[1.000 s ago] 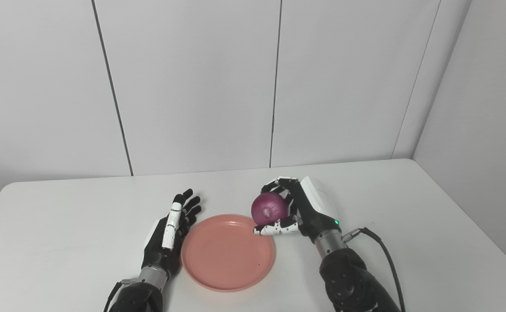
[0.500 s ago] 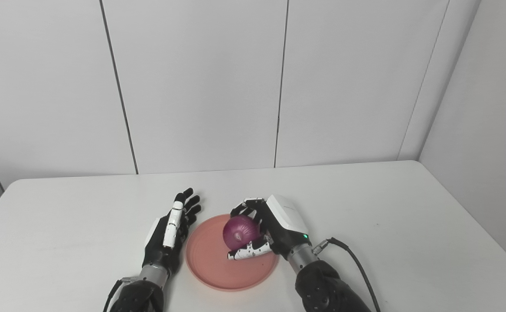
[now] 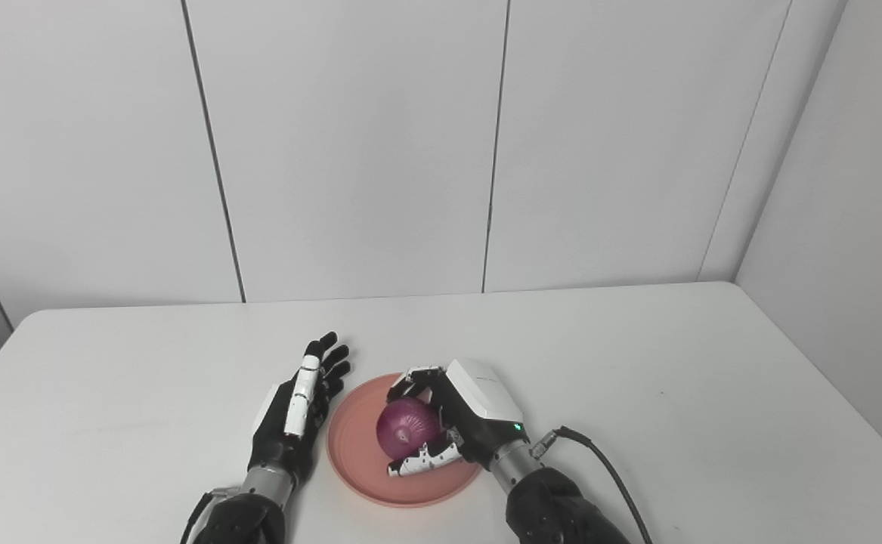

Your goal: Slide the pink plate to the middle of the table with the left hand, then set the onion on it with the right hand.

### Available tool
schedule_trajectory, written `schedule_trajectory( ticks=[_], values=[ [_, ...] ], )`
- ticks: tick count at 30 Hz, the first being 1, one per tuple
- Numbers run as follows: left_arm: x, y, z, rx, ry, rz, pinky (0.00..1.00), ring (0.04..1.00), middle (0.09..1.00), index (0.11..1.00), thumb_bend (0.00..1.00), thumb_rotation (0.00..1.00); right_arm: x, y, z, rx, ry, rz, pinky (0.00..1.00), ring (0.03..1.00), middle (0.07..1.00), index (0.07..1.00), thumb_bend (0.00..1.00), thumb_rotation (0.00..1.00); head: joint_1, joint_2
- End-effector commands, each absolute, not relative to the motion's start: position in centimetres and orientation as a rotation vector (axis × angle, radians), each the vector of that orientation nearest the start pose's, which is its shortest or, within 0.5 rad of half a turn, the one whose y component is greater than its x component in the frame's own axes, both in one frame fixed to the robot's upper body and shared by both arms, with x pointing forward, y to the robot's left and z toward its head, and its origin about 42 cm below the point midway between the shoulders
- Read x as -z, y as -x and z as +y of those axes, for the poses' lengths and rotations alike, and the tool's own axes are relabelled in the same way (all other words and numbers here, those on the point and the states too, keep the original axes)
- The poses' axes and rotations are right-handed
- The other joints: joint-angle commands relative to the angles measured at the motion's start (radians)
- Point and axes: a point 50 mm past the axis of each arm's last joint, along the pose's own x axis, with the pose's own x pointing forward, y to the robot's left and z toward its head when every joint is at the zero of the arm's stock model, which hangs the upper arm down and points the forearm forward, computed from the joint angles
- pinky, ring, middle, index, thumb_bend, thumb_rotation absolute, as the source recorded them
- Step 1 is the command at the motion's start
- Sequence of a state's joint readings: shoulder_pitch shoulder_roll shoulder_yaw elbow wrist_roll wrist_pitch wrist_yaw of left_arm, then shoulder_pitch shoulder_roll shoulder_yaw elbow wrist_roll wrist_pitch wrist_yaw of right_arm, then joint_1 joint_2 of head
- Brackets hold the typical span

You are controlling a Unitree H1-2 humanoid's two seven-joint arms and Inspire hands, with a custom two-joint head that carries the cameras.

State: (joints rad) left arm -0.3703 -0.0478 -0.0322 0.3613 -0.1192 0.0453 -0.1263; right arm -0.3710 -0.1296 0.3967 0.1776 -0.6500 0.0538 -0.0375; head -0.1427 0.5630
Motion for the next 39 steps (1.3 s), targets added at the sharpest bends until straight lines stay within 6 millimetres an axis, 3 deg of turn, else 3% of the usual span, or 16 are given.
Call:
schedule_trajectory(
  ticks=[1,3,6,7,8,11,13,14,15,18,20,23,25,30,36,39],
  values=[
    [-14.0,-40.3,13.8,0.281,0.123,-0.051,0.96,0.930,0.927,0.919,0.65,1.00,-17.1,-38.5,-11.9,-0.307,0.877,-0.380,0.29,0.362,0.447,0.511,0.52,0.00,-0.001,0.001],
    [-14.0,-40.3,13.8,0.282,0.127,-0.050,0.96,0.929,0.927,0.919,0.65,1.00,-17.0,-38.5,-12.0,-0.307,0.876,-0.400,0.35,0.416,0.428,0.535,0.51,0.00,-0.003,0.000],
    [-14.0,-40.3,13.7,0.286,0.131,-0.051,0.96,0.928,0.927,0.920,0.65,1.00,-16.8,-38.5,-12.1,-0.303,0.883,-0.424,0.51,0.566,0.476,0.511,0.52,0.00,-0.003,0.000],
    [-14.0,-40.2,13.6,0.287,0.134,-0.050,0.96,0.928,0.927,0.920,0.65,1.00,-16.8,-38.5,-12.1,-0.303,0.887,-0.429,0.52,0.576,0.479,0.508,0.52,0.00,-0.003,0.000],
    [-14.1,-40.2,13.6,0.288,0.135,-0.048,0.96,0.928,0.926,0.920,0.65,1.00,-16.9,-38.5,-12.1,-0.303,0.890,-0.432,0.59,0.636,0.605,0.501,0.51,0.07,-0.003,0.000],
    [-14.0,-40.1,13.6,0.292,0.130,-0.047,0.96,0.928,0.928,0.922,0.65,1.00,-16.9,-38.3,-12.3,-0.300,0.908,-0.444,0.66,0.703,0.716,0.497,0.50,0.12,-0.004,-0.001],
    [-14.0,-40.1,13.6,0.292,0.127,-0.048,0.96,0.927,0.928,0.923,0.65,1.00,-17.0,-38.2,-12.3,-0.298,0.917,-0.446,0.74,0.768,0.786,0.744,0.53,0.17,-0.004,-0.001],
    [-13.9,-40.0,13.6,0.293,0.126,-0.048,0.96,0.927,0.929,0.924,0.65,1.00,-17.0,-38.2,-12.4,-0.298,0.921,-0.447,0.77,0.795,0.812,0.794,0.54,0.24,-0.004,-0.001],
    [-13.9,-40.0,13.6,0.293,0.124,-0.049,0.96,0.927,0.929,0.924,0.65,1.00,-17.0,-38.1,-12.4,-0.297,0.920,-0.449,0.77,0.795,0.812,0.794,0.54,0.24,-0.004,-0.001],
    [-13.9,-40.0,13.7,0.290,0.124,-0.051,0.95,0.922,0.927,0.922,0.65,1.00,-17.2,-37.8,-12.5,-0.293,0.905,-0.452,0.86,0.862,0.878,0.872,0.57,0.47,-0.005,-0.002],
    [-13.9,-40.0,13.7,0.289,0.128,-0.051,0.95,0.921,0.926,0.920,0.65,1.00,-17.3,-37.6,-12.7,-0.291,0.896,-0.454,0.88,0.877,0.893,0.888,0.58,0.51,-0.005,-0.002],
    [-13.9,-39.9,13.8,0.289,0.132,-0.049,0.95,0.920,0.925,0.918,0.65,1.00,-17.4,-37.4,-13.0,-0.293,0.887,-0.457,0.91,0.915,0.932,0.930,0.63,0.70,-0.003,-0.003],
    [-13.8,-39.9,13.8,0.288,0.135,-0.046,0.95,0.920,0.924,0.918,0.65,1.00,-17.5,-37.3,-13.4,-0.292,0.876,-0.461,0.91,0.922,0.940,0.938,0.64,0.75,-0.002,-0.002],
    [-13.6,-39.6,13.9,0.288,0.136,-0.048,0.95,0.923,0.926,0.920,0.65,1.00,-17.6,-36.9,-14.3,-0.260,0.779,-0.489,0.93,0.935,0.957,0.948,0.65,0.81,0.000,-0.001],
    [-13.6,-39.3,14.1,0.288,0.145,-0.050,0.95,0.926,0.929,0.920,0.65,1.00,-17.4,-36.9,-15.7,-0.226,0.616,-0.436,0.92,0.966,0.988,0.978,0.67,0.96,0.020,0.000],
    [-13.7,-39.2,14.1,0.286,0.144,-0.055,0.95,0.924,0.928,0.919,0.64,1.00,-17.4,-36.9,-16.3,-0.205,0.502,-0.402,0.93,0.978,0.999,0.983,0.63,0.97,0.046,0.009]
  ],
)
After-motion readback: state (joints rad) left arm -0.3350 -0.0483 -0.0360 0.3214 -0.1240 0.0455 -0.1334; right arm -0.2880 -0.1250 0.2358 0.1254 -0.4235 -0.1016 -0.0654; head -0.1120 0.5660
